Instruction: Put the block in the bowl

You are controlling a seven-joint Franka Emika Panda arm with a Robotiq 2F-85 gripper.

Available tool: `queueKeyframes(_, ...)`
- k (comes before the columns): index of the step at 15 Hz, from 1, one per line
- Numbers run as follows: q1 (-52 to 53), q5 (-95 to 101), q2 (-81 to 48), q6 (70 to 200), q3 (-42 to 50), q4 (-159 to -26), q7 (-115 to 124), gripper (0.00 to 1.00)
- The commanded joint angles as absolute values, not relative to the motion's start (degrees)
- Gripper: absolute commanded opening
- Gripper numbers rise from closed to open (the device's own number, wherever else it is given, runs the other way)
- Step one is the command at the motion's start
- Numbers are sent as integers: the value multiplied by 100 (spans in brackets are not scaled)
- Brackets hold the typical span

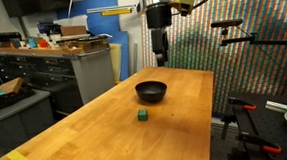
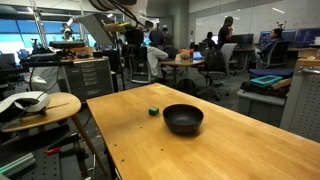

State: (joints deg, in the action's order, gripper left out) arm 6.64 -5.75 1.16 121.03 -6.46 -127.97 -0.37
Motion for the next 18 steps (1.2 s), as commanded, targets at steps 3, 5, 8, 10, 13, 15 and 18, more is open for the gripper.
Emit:
queueKeyframes(3,713,-609,-842,12608,-707,-12225,-138,100)
queueKeyframes(5,717,-519,-1081,12775,-719,-12179,-202,100)
queueKeyframes(8,721,-336,-1371,13123,-724,-12210,-415,100)
queueKeyframes(10,725,-101,-1544,13297,-703,-12244,-533,100)
queueKeyframes(13,729,244,-1767,13562,-684,-12293,-642,100)
queueKeyframes(15,721,380,-1894,13796,-689,-12320,-704,100)
queueKeyframes(18,681,433,-2080,14198,-688,-12345,-782,100)
